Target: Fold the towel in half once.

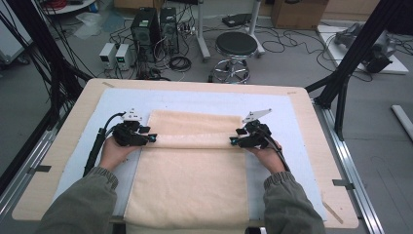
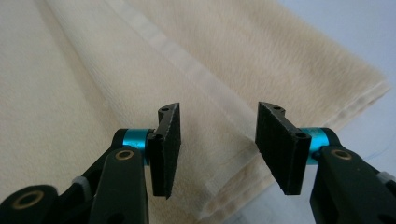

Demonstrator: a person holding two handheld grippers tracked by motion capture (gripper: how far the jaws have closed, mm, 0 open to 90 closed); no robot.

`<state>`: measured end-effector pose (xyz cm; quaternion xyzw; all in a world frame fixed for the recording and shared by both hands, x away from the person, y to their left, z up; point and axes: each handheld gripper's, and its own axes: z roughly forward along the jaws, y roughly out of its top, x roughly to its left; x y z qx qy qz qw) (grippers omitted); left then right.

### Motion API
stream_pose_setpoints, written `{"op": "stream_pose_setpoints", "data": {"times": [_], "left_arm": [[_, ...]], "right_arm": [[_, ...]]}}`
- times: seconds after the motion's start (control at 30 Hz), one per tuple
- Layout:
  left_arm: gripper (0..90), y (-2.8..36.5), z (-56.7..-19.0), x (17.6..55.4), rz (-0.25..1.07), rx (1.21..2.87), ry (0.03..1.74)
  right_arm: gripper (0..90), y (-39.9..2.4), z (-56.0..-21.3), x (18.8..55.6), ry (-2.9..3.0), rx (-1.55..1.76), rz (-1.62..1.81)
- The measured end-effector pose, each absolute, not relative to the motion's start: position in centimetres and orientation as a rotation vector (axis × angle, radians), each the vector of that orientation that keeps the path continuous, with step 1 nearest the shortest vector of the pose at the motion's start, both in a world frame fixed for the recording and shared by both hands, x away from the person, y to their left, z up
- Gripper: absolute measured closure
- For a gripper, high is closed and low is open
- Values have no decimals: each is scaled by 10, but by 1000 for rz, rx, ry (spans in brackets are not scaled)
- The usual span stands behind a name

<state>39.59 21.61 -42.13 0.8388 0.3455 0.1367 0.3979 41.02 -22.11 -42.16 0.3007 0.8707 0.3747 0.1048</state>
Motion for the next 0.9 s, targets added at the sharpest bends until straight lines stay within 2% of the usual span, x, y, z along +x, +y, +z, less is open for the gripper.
{"op": "stream_pose_setpoints", "data": {"times": [0.07,0.3,0.43,0.9], "left_arm": [[576,212,-426,394,339,2166,870],[829,208,-429,391,316,2178,847],[847,208,-428,389,323,2181,846],[856,222,-404,372,347,2092,807]], "right_arm": [[547,-219,-426,411,2588,894,1077],[793,-211,-428,411,2640,838,1084],[822,-211,-424,408,2649,818,1084],[836,-216,-396,386,2618,698,1162]]}}
